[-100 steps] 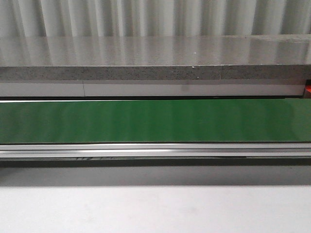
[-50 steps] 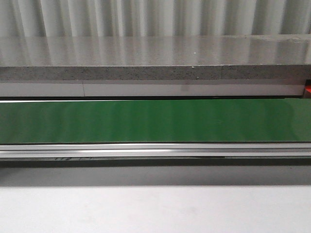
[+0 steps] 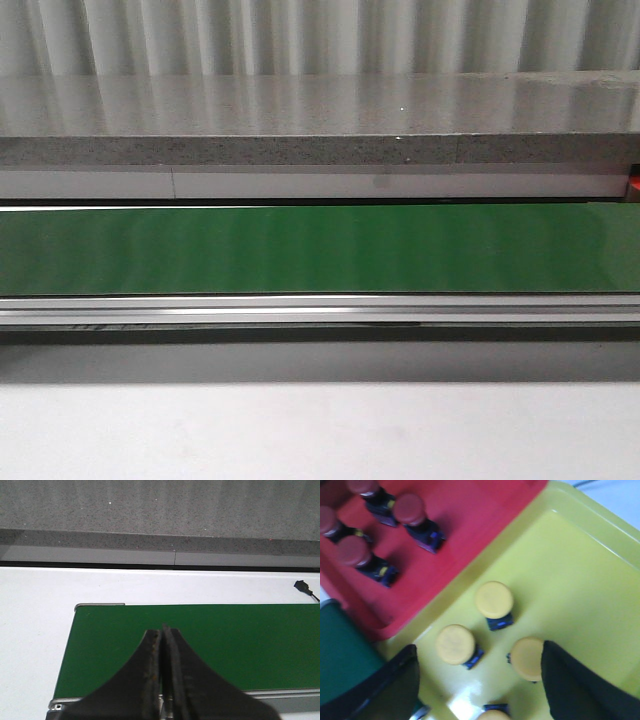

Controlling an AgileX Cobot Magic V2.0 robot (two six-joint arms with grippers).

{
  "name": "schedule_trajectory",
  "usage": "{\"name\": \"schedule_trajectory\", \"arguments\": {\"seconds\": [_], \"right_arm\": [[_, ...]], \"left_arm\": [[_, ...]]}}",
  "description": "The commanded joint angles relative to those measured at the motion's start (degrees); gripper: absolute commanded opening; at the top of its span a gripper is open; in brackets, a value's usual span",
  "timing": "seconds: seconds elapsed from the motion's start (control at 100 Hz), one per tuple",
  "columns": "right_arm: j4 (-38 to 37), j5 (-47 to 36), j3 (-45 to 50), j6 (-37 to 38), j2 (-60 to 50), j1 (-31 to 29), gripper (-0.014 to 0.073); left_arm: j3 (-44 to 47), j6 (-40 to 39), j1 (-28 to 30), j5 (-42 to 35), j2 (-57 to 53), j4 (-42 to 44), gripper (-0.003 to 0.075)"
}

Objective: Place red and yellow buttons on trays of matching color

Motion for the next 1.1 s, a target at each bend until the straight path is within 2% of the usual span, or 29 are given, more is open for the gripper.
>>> {"name": "schedule_trajectory", "arguments": {"seconds": [0.0,0.29,0.5,0.64,0.82,1.09], "right_arm": [[0.0,-2.4,-1.7,-0.2,-4.5,4.5,0.0522],[0.0,-3.1,-1.6,-7.4,-12.6,25.0,0.0522],[0.0,-2.0,-1.4,-12.4,-16.6,35.7,0.0522],[0.0,1.1,-1.4,-13.7,-19.6,38.9,0.0520],[0.0,5.3,-0.7,-16.1,-23.7,39.3,0.0520],[0.0,4.2,8.9,-16.1,-32.8,39.3,0.0519]], "left_arm": [[-1.5,0.2,-0.5,-4.2,0.2,-1.4,-0.0020],[-1.5,0.2,-0.5,-4.2,0.2,-1.4,-0.0020],[-1.5,0.2,-0.5,-4.2,0.2,-1.4,-0.0020],[-1.5,0.2,-0.5,-4.2,0.2,-1.4,-0.0020],[-1.5,0.2,-0.5,-4.2,0.2,-1.4,-0.0020],[-1.5,0.2,-0.5,-4.2,0.2,-1.4,-0.0020]]}}
